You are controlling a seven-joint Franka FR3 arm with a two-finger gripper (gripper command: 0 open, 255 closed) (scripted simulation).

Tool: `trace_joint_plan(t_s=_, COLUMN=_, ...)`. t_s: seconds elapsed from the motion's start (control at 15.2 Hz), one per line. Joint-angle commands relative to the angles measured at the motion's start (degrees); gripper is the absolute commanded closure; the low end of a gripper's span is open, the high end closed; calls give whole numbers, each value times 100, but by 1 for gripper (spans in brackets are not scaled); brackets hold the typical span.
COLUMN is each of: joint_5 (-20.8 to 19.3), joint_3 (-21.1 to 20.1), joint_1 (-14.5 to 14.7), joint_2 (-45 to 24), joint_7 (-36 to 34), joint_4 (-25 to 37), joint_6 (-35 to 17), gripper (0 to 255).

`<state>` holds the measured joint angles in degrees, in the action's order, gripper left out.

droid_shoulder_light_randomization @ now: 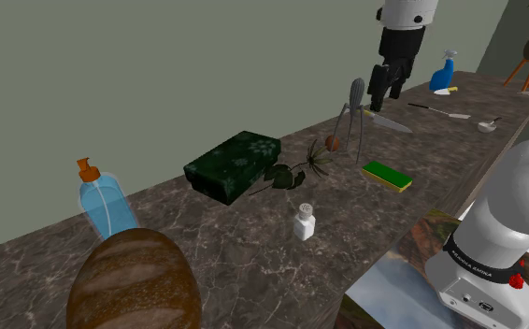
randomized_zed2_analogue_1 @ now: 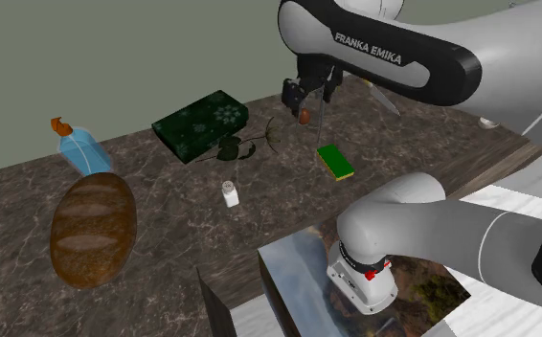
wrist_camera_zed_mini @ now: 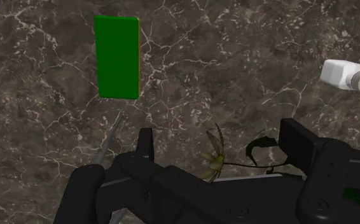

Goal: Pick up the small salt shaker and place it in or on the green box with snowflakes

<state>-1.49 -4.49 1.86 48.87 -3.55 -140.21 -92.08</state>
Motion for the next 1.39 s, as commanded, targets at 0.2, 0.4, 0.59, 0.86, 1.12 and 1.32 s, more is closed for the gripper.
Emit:
trace_joint_plan(t_s=0.2, joint_5=428, joint_3=-637, joint_1=194, joint_2=-102, joint_7=-727, joint_4=-350, joint_6=-403, gripper=0)
trace_joint_plan(t_s=0.4, joint_5=682, joint_3=-1043, joint_1=308, joint_2=-296, joint_7=-1167, joint_4=-489, joint_6=-711, gripper=0)
trace_joint_plan(t_s=0.59, joint_5=911, joint_3=-1457, joint_1=406, joint_2=-580, joint_7=-1609, joint_4=-559, joint_6=-1044, gripper=0)
trace_joint_plan(t_s=0.86, joint_5=1151, joint_3=-2029, joint_1=483, joint_2=-1091, joint_7=-2205, joint_4=-541, joint_6=-1519, gripper=0)
trace_joint_plan(t_s=1.12, joint_5=1265, joint_3=-2622, joint_1=474, joint_2=-1745, joint_7=-2830, joint_4=-396, joint_6=-2012, gripper=0)
trace_joint_plan(t_s=1.32, joint_5=1226, joint_3=-3086, joint_1=398, joint_2=-2325, joint_7=-3342, joint_4=-206, joint_6=-2379, gripper=0)
